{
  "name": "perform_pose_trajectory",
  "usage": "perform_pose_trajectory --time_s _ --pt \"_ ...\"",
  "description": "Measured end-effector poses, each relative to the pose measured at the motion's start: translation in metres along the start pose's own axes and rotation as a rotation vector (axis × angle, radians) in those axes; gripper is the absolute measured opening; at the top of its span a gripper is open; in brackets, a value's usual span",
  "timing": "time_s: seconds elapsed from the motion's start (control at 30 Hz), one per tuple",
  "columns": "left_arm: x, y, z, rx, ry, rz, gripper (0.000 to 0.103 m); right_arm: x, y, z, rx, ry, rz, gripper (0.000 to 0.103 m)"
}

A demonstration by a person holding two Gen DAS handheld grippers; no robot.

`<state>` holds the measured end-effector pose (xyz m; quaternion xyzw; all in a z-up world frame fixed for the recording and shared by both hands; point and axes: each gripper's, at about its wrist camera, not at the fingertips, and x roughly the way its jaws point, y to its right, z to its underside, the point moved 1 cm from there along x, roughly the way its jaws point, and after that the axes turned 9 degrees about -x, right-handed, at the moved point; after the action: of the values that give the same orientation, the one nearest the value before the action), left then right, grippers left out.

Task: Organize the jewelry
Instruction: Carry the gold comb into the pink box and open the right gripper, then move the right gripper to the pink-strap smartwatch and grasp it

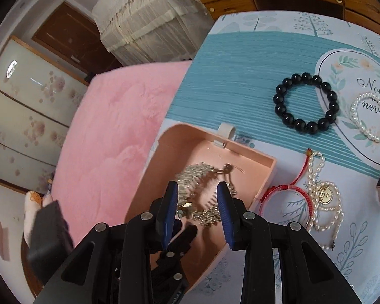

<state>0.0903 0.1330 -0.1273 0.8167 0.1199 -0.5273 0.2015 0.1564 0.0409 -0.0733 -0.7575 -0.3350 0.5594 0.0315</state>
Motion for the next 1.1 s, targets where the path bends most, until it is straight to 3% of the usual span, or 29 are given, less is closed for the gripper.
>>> perform_pose_trajectory --time_s 0.13,0.2,0.27,0.33,0.97,1.1 --pt "-0.005 -0.002 0.005 -0.013 -0.010 0.000 0.015 -0.019 0.013 0.002 0.029 0.036 0.031 0.032" --pt "-0.005 -0.003 0.006 -0.018 -0.020 -0.004 0.023 -0.027 0.021 0.006 0.058 0.032 0.051 0.032" --pt "-0.008 -0.002 0.007 -0.011 -0.010 -0.013 0.037 -0.028 0.029 0.011 0.081 0.026 0.055 0.032" --pt "-0.013 0.001 0.009 0.001 0.009 -0.021 0.040 -0.028 0.035 0.014 0.096 0.017 0.047 0.032" --pt "-0.045 0.018 0.021 0.093 0.045 -0.024 0.041 0.002 0.016 0.010 0.072 -0.031 -0.016 0.033" --pt "-0.046 0.016 0.019 0.088 0.048 -0.026 0.041 -0.005 0.016 0.012 0.087 -0.001 0.028 0.033"
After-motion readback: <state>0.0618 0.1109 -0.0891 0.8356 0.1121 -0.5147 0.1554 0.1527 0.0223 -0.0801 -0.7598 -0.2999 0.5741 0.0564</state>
